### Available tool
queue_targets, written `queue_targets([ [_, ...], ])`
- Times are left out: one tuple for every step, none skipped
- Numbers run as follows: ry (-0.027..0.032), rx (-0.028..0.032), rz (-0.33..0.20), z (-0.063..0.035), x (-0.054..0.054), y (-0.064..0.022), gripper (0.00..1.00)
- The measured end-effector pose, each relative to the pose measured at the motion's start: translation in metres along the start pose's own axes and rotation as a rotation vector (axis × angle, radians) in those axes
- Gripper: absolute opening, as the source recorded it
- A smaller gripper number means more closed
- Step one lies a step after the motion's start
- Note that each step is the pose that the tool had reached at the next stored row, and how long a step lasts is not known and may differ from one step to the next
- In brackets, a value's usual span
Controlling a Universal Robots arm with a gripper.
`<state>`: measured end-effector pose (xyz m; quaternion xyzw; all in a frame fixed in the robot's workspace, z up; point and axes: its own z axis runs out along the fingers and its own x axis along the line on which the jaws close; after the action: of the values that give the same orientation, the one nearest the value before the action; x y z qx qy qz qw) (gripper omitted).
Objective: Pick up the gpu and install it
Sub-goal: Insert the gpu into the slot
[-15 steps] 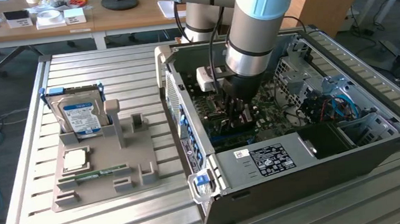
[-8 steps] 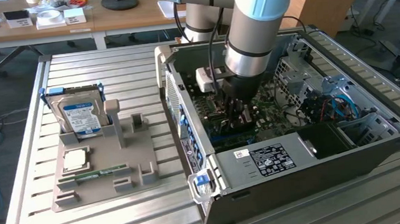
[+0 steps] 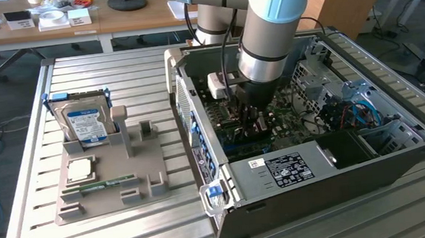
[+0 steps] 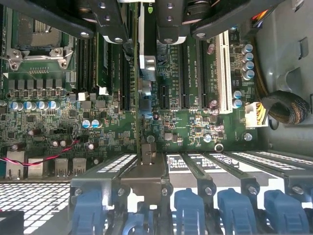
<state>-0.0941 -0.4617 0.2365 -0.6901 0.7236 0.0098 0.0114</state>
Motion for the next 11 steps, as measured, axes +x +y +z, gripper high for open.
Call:
queue_targets([
  [0.0,-0.0001,0.0,0.0,0.0,0.0,0.27],
  [0.0,-0.0002,0.0,0.0,0.0,0.0,0.27],
  [0.0,-0.0002,0.0,0.0,0.0,0.0,0.27],
  [0.0,-0.0001,0.0,0.0,0.0,0.0,0.27],
  [0.0001,-0.0002,0.0,0.0,0.0,0.0,0.27],
  [0.0,-0.0001,0.0,0.0,0.0,0.0,0.27],
  [0.0,-0.0001,0.0,0.0,0.0,0.0,0.27],
  [0.0,-0.0001,0.0,0.0,0.0,0.0,0.27],
  [-0.0006,-0.0014,0.0,0.0001,-0.0001,0.0003,0.27],
  [-0.0009,-0.0004,0.001,0.0003,-0.0001,0.0006,0.27],
  [-0.0006,0.0002,0.001,0.0003,-0.0001,0.0004,0.33],
])
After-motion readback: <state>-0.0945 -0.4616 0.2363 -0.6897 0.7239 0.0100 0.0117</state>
